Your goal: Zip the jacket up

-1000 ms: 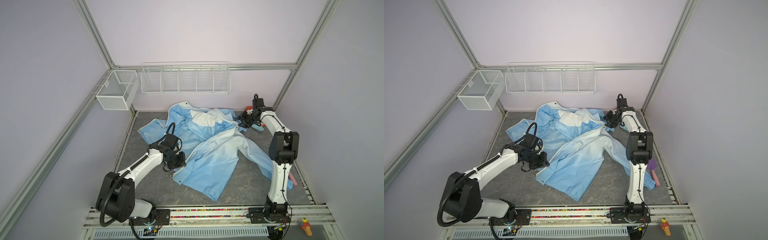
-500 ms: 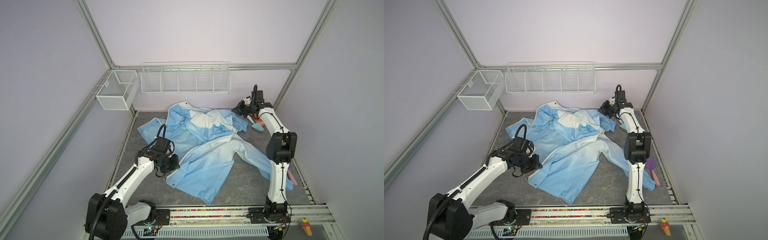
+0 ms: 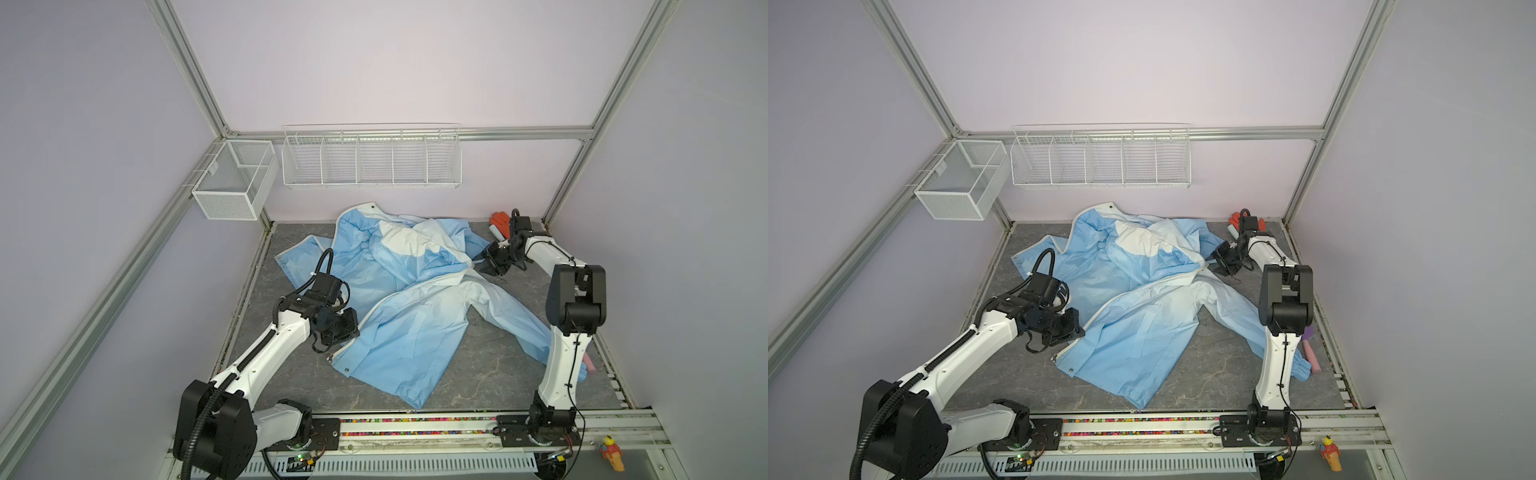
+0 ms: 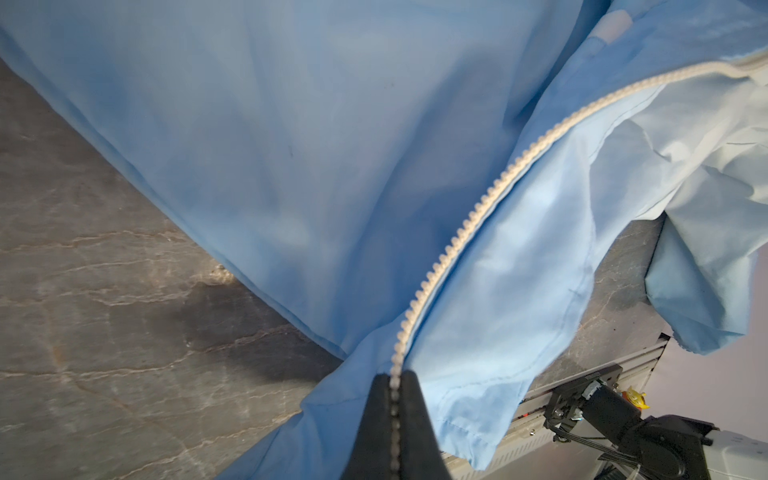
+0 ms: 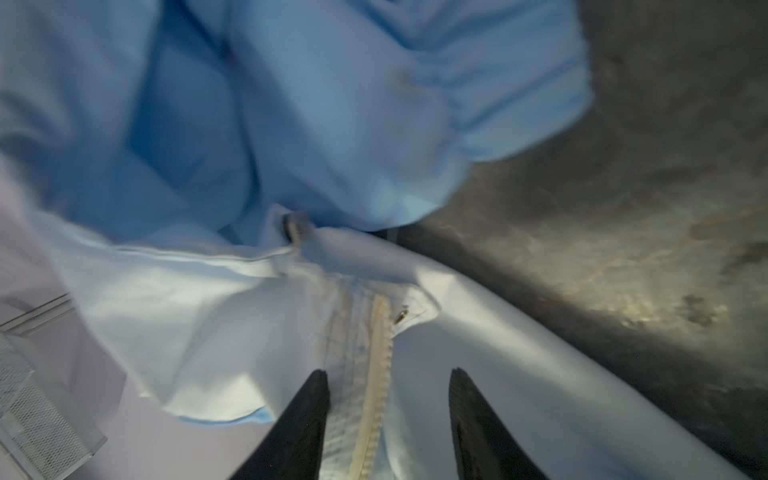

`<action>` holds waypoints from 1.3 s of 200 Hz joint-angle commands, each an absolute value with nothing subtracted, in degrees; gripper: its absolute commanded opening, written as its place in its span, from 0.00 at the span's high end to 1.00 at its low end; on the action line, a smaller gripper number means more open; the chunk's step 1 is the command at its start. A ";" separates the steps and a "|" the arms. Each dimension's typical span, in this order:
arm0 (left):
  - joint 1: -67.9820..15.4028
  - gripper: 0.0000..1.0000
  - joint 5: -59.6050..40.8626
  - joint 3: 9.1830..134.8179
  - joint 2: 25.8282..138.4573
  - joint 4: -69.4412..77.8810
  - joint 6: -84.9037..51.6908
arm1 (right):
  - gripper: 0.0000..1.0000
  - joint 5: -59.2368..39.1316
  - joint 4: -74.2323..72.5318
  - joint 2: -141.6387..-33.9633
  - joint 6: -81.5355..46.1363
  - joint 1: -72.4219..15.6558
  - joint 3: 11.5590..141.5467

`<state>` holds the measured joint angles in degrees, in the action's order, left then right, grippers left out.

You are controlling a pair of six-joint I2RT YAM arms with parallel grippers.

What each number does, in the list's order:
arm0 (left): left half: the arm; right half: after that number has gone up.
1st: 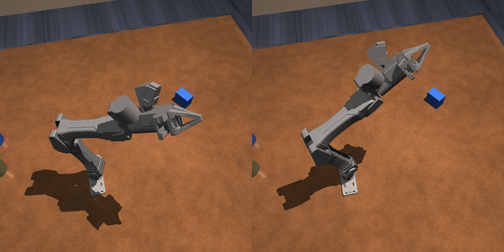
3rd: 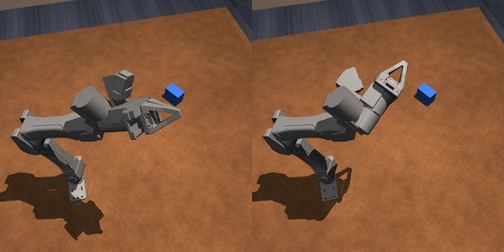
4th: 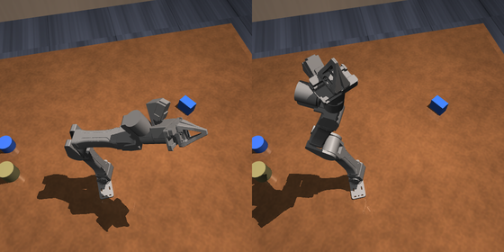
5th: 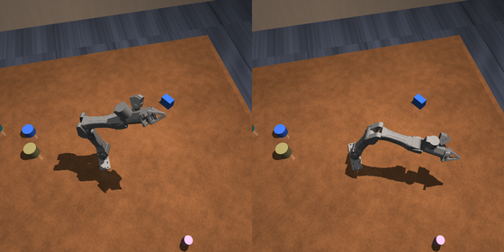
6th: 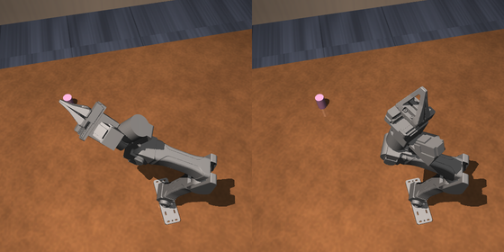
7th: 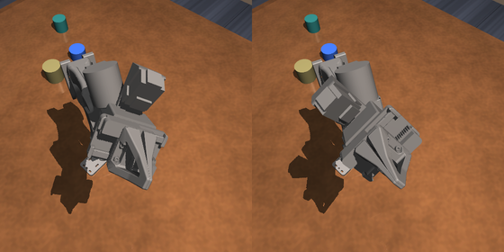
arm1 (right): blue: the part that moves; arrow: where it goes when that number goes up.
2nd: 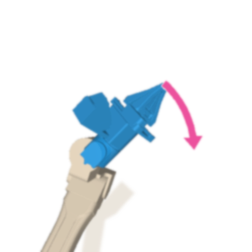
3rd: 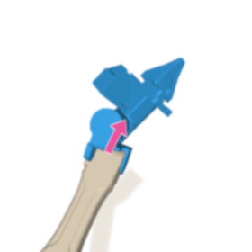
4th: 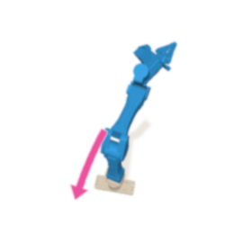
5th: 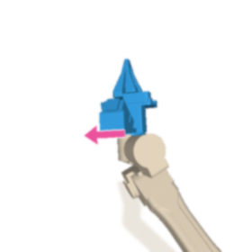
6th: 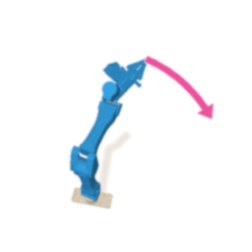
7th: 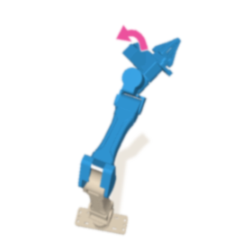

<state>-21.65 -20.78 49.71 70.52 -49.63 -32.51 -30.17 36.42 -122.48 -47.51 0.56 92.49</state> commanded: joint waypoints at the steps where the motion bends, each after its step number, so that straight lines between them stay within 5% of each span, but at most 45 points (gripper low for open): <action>1: -21.36 1.00 -20.50 51.28 70.71 -50.95 -32.57 | 0.50 -32.58 28.28 -119.03 -52.67 -0.32 89.80; 62: -21.35 1.00 -20.66 51.07 70.04 -51.31 -32.78 | 0.50 -34.14 21.09 -121.33 -59.46 -1.53 90.79; 133: -21.35 1.00 -20.64 51.03 69.74 -51.77 -32.52 | 0.92 -35.55 14.68 -120.38 -63.32 -2.04 92.20; 214: -21.81 1.00 -23.03 54.09 71.83 -49.31 -31.57 | 0.92 -33.18 33.78 -115.41 -51.64 3.60 110.45; 260: -29.51 1.00 -25.25 62.51 77.96 -46.23 -32.30 | 0.92 -22.54 53.37 -113.86 -41.20 5.40 124.98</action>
<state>-25.34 -23.51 58.19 74.52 -46.39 -32.32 -31.62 41.23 -117.40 -48.77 3.33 118.76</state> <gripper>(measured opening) 0.047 0.078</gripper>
